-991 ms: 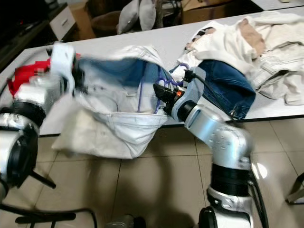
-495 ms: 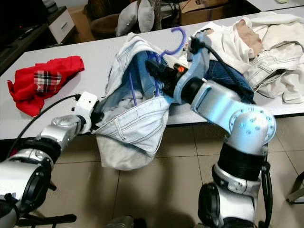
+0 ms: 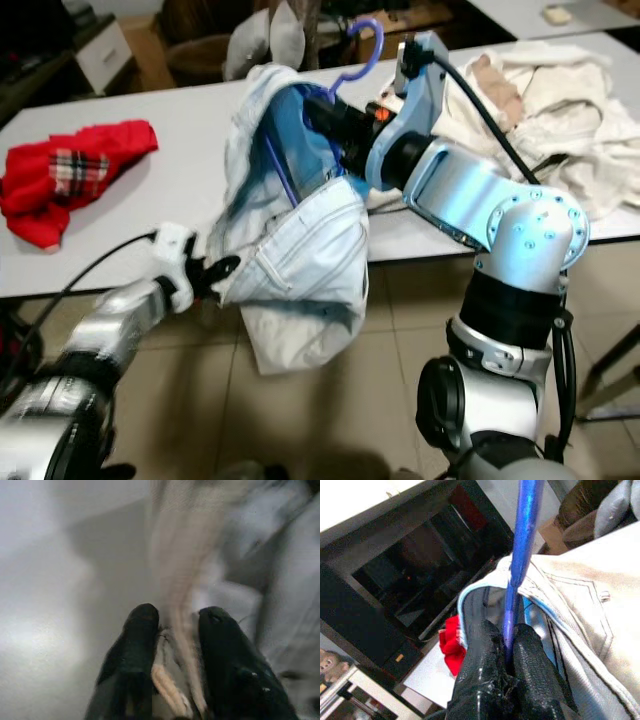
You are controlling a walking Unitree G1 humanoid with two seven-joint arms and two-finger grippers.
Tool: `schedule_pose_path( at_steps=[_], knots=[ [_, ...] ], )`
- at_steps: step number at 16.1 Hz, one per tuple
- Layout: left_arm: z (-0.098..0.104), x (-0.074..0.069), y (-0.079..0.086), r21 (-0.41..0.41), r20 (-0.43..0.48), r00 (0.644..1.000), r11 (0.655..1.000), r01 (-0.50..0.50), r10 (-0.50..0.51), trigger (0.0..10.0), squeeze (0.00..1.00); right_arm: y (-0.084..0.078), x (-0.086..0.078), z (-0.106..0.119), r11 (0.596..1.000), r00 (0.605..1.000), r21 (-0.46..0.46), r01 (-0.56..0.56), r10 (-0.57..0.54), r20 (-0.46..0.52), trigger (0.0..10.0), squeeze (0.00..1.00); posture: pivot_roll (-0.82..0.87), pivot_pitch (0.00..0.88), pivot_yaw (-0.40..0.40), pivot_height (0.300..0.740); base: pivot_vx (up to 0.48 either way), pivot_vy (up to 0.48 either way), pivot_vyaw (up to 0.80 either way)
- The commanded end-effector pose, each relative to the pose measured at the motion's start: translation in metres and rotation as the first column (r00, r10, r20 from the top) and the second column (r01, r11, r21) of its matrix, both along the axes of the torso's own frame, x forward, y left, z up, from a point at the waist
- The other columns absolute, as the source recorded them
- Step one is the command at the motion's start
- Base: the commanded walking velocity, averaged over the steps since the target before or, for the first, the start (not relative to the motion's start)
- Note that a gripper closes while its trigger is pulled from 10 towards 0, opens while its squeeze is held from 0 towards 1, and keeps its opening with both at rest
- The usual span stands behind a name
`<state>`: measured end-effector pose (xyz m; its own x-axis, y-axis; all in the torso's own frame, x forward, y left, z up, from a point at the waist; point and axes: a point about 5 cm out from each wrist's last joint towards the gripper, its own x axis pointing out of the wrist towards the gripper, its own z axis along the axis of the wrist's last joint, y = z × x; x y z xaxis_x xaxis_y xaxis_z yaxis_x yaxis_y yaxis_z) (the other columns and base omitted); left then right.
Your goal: Hang hanger
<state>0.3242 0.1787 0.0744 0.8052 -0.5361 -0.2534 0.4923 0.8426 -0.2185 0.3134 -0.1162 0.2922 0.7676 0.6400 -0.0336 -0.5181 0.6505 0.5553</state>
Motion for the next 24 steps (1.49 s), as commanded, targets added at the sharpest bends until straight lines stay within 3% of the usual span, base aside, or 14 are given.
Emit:
schedule_pose_path(
  at_steps=[1,4,8,11,12,13,14,15,18,24],
  knots=[
    [0.028,-0.001,0.015,-0.047,0.096,0.995,0.999,-0.022,0.027,10.0,1.0,0.007,-0.002,0.009,0.999,0.998,0.006,-0.053,0.053,0.034,10.0,0.0,-0.11,0.0,0.107,0.74,0.0,0.0,0.0],
    [0.044,-0.012,0.023,-0.077,0.144,0.989,0.997,-0.018,0.029,10.0,1.0,0.009,0.0,0.008,0.998,0.998,0.001,-0.062,0.062,0.03,10.0,0.0,-0.1,0.0,0.094,0.74,0.0,0.0,0.0],
    [0.059,-0.046,0.038,-0.06,0.139,0.99,0.998,-0.007,0.015,10.0,1.0,0.011,0.005,0.005,0.997,0.997,0.007,-0.071,0.071,0.019,10.0,0.0,-0.08,0.0,0.075,0.74,0.0,0.0,0.0],
    [0.091,-0.08,0.056,-0.077,0.178,0.982,0.996,-0.053,0.066,10.0,1.0,0.016,0.003,0.009,0.991,0.991,0.02,-0.132,0.131,0.031,10.0,0.0,-0.07,0.0,0.067,0.74,0.0,0.0,0.8],
    [0.096,-0.093,0.059,-0.035,0.165,0.984,0.998,-0.057,0.062,10.0,1.0,0.018,0.001,0.01,0.988,0.988,0.018,-0.152,0.151,0.035,10.0,0.0,-0.06,0.0,0.065,0.74,0.0,0.0,0.8],
    [0.1,-0.105,0.06,0.015,0.162,0.986,0.999,-0.044,0.041,10.0,0.37,0.019,-0.001,0.01,0.985,0.985,0.016,-0.169,0.169,0.035,10.0,0.0,-0.05,0.0,0.059,0.74,0.0,0.0,0.8],
    [0.101,-0.11,0.059,0.03,0.161,0.986,0.999,-0.036,0.031,10.0,0.0,0.019,-0.002,0.01,0.984,0.984,0.016,-0.177,0.176,0.035,10.0,0.0,-0.05,0.0,0.059,0.74,0.0,0.0,0.8],
    [0.101,-0.12,0.054,0.058,0.143,0.989,0.997,-0.055,0.046,10.0,0.0,0.021,-0.006,0.009,0.98,0.98,0.02,-0.199,0.198,0.034,10.0,0.0,-0.04,0.0,0.061,0.74,0.0,0.0,0.8],
    [0.099,-0.126,0.044,0.055,0.12,0.992,0.997,-0.057,0.05,10.0,0.0,0.024,-0.009,0.006,0.976,0.976,0.026,-0.215,0.214,0.029,10.0,0.0,-0.04,0.0,0.063,0.74,0.0,0.0,0.8],
    [0.094,-0.128,0.029,0.063,0.098,0.994,0.997,-0.042,0.036,10.0,0.0,0.025,-0.013,-0.006,0.978,0.978,0.018,-0.208,0.209,-0.007,10.0,0.0,-0.04,0.0,0.064,0.74,0.0,0.0,0.8]
  ],
)
